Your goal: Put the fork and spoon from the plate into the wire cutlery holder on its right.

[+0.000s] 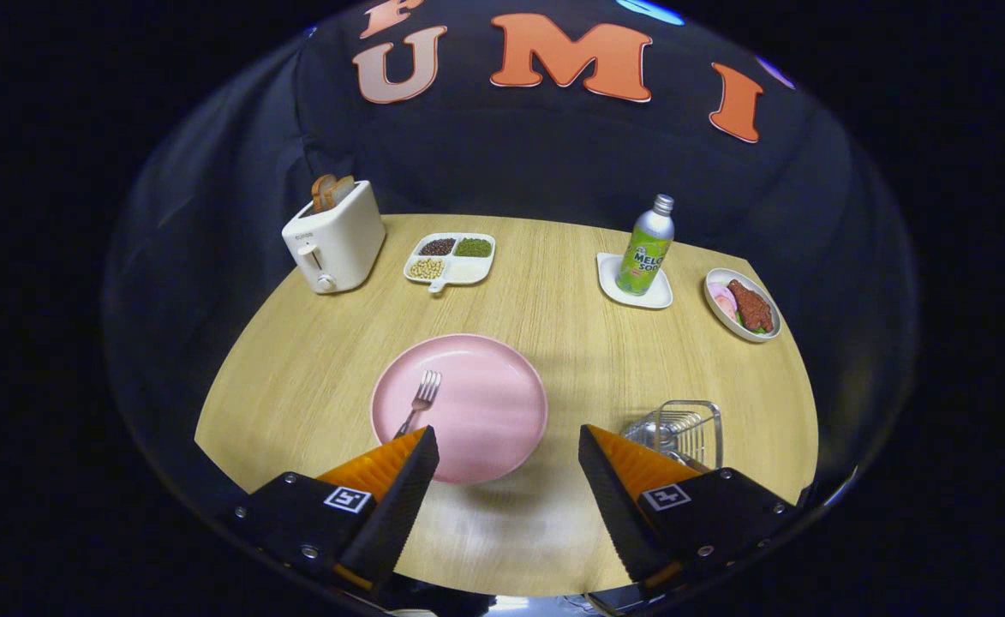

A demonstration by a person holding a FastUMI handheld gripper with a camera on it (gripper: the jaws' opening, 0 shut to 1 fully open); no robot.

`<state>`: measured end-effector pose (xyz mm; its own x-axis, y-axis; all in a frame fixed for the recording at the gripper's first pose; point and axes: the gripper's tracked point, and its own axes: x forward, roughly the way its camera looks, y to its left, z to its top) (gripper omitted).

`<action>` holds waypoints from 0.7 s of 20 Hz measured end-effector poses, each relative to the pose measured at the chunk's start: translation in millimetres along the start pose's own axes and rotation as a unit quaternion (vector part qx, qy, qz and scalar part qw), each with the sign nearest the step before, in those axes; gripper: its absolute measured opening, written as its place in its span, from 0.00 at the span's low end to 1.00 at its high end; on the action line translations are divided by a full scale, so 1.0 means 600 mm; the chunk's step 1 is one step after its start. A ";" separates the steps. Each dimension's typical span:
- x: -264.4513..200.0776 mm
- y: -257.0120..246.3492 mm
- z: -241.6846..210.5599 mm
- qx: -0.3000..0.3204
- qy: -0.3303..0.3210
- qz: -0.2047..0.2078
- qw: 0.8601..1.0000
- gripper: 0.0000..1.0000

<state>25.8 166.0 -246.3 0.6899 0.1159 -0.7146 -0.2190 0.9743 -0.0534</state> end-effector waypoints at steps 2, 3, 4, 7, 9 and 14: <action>0.012 0.022 0.002 0.011 -0.018 -0.009 1.000 0.98; 0.014 0.035 0.001 0.014 -0.025 -0.012 1.000 0.99; 0.020 0.048 0.000 0.018 -0.029 -0.014 0.999 0.99; 0.044 0.085 -0.010 0.021 -0.032 -0.017 0.999 0.99; 0.057 0.100 -0.020 0.015 -0.033 -0.023 0.999 0.99; 0.089 0.131 -0.051 0.003 -0.018 -0.027 0.999 0.99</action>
<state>24.3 243.0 -309.8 0.7250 0.0708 -0.6851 -0.1772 0.9804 -0.0862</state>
